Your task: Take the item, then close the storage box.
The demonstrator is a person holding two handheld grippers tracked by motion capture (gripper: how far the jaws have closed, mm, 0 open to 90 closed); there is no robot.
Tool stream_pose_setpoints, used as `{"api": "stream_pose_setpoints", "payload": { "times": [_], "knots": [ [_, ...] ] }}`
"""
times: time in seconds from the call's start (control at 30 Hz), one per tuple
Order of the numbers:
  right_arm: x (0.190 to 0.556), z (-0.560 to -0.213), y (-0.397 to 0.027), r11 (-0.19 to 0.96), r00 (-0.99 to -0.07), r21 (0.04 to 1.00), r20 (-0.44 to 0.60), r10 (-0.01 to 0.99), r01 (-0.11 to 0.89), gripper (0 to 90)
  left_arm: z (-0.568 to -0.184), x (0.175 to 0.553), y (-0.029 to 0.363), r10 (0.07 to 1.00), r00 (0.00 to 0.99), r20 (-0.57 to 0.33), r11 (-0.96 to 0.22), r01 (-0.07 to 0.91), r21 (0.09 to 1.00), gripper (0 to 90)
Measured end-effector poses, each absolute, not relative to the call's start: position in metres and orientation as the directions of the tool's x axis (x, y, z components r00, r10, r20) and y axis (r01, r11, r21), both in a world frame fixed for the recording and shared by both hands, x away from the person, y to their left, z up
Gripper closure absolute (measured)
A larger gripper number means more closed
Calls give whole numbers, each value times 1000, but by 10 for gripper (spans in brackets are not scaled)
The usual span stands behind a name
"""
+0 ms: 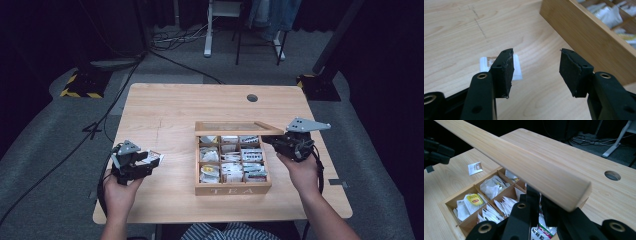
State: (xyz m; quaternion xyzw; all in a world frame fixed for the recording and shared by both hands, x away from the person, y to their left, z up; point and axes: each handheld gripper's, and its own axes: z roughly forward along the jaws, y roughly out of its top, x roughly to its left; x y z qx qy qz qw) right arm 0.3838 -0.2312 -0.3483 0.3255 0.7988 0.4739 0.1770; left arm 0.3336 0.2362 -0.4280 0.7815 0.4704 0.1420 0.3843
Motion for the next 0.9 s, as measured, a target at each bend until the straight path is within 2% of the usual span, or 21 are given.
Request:
{"api": "stream_pose_setpoints", "payload": {
  "times": [0.17, 0.37, 0.7, 0.9],
  "knots": [
    [383, -349, -231, 341, -727, 871, 27, 686, 354, 843, -436, 320, 224, 781, 601, -171, -310, 611, 729, 454],
    [383, -349, -232, 348, -731, 866, 29, 681, 359, 838, -458, 316, 201, 725, 670, -161, -423, 618, 663, 454],
    [379, -349, -236, 362, -736, 853, 38, 676, 376, 815, -482, 319, 180, 677, 715, -174, -507, 624, 594, 448],
    [376, -347, -242, 366, -736, 838, 61, 674, 404, 773, -490, 320, 177, 687, 710, -153, -488, 608, 626, 432]
  ]
}}
